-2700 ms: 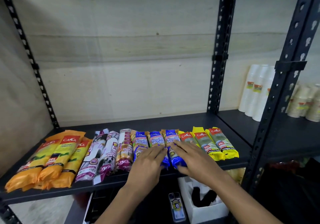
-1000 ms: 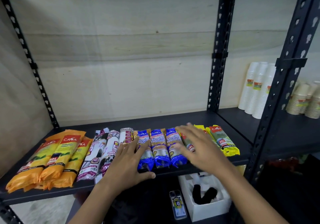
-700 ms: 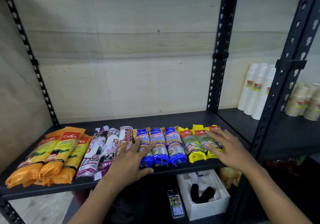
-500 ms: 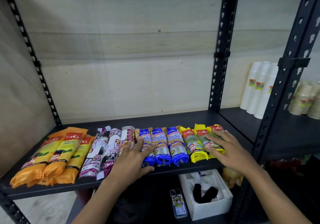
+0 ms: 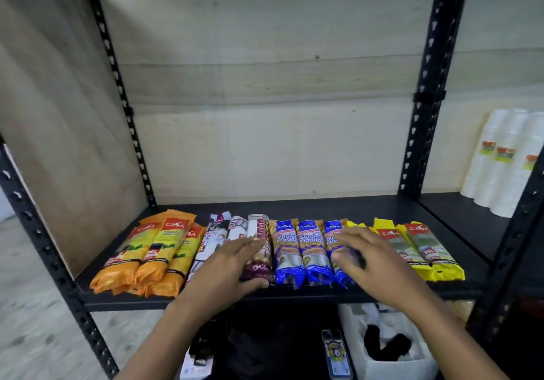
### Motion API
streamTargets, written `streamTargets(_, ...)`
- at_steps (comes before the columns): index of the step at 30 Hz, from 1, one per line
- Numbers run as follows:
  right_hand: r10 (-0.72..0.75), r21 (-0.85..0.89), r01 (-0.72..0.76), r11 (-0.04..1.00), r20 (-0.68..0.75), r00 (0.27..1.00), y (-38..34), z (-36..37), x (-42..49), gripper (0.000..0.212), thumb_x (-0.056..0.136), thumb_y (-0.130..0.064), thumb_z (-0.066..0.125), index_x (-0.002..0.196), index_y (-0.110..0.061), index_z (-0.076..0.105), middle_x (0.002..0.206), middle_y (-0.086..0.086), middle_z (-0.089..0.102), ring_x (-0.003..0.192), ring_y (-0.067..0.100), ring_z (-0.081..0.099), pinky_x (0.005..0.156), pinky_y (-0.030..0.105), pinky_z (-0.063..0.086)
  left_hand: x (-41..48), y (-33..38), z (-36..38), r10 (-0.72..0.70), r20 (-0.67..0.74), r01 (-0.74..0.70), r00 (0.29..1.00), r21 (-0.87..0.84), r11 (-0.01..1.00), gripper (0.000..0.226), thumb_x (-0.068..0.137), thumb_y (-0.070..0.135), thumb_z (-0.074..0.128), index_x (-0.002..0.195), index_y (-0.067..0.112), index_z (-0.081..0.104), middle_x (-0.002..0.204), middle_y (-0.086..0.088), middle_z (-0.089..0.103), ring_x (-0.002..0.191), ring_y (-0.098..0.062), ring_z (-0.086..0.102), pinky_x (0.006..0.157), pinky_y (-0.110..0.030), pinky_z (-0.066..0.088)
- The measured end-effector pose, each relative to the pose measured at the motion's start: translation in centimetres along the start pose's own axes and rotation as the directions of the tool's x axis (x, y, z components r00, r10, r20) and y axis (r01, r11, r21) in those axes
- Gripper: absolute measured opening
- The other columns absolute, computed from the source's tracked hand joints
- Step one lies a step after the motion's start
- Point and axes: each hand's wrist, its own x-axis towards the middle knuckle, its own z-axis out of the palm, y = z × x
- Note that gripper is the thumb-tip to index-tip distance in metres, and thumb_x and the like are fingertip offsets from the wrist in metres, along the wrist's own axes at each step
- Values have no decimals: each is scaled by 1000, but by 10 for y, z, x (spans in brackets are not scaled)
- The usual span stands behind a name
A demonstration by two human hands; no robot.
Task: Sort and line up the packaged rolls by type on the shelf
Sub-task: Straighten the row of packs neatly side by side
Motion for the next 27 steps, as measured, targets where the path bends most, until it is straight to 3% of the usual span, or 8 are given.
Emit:
streamTargets(2, -57, 27, 55, 998, 57, 997, -26, 12, 6, 46, 97, -58, 48, 140, -41, 51, 143, -24, 40, 128, -6, 34, 99, 21, 34, -9, -16, -5, -43, 20, 42, 999, 28, 999, 83, 80, 75, 56, 151, 47, 23, 155, 7, 34, 140, -18, 34, 109, -37, 39)
streamTargets(7, -180, 7, 180, 984, 127, 975, -71, 41, 21, 56, 96, -62, 47, 147, -41, 42, 150, -20, 36, 140, 3, 33, 107, 26, 35, -27, -39, -11, -86, 89, 77, 992, 97, 992, 94, 76, 79, 54, 154, 37, 23, 161, 6, 24, 145, -16, 23, 115, -34, 28)
streamTargets(11, -239, -151, 287, 946, 272, 932, -100, 54, 30, 75, 96, -61, 49, 158, -31, 21, 166, -8, 17, 153, 16, 9, 122, 39, 13, -34, -48, -4, -83, 103, 71, 991, 114, 991, 94, 77, 72, 62, 154, 40, 19, 162, 8, 19, 146, -17, 23, 115, -36, 29)
streamTargets(14, -277, -233, 358, 904, 319, 906, -111, 69, 36, 80, 95, -58, 52, 159, -25, 17, 168, -1, 13, 154, 21, 6, 123, 43, 3, -36, -50, 3, -65, 54, 59, 996, 106, 993, 88, 81, 67, 63, 154, 40, 22, 160, 8, 25, 142, -18, 30, 111, -34, 34)
streamTargets(18, -300, -286, 390, 875, 312, 901, -110, 93, 37, 78, 93, -51, 60, 156, -21, 25, 163, 4, 26, 147, 27, 29, 124, 53, 9, -38, -49, 14, -39, -65, 43, 997, 72, 996, 78, 81, 53, 71, 149, 33, 39, 151, 3, 42, 136, -22, 41, 109, -36, 39)
streamTargets(21, -331, -331, 391, 859, 224, 917, -106, 108, 37, 68, 90, -40, 68, 148, -19, 40, 150, 6, 45, 126, 30, 56, 119, 55, 22, -38, -48, 23, -15, -142, 25, 990, 64, 998, 75, 76, 46, 78, 142, 27, 48, 143, 0, 51, 131, -24, 48, 107, -48, 43)
streamTargets(25, -348, -312, 375, 873, 140, 927, -104, 114, 39, 54, 83, -33, 75, 133, -20, 57, 133, 5, 61, 106, 26, 68, 112, 57, 37, -43, -50, 21, -12, -25, 14, 1000, 47, 999, 92, 78, 72, 57, 154, 33, 25, 162, 6, 19, 149, -13, 14, 122, -43, 9)
streamTargets(27, -361, -288, 385, 877, 133, 923, -104, 107, 41, 44, 87, -25, 71, 129, -19, 62, 132, 5, 61, 105, 27, 67, 113, 56, 37, -45, -52, 9, 7, 71, -8, 997, 9, 1000, 88, 84, 65, 53, 157, 34, 14, 163, 14, -1, 147, -3, -3, 122, -39, 2)
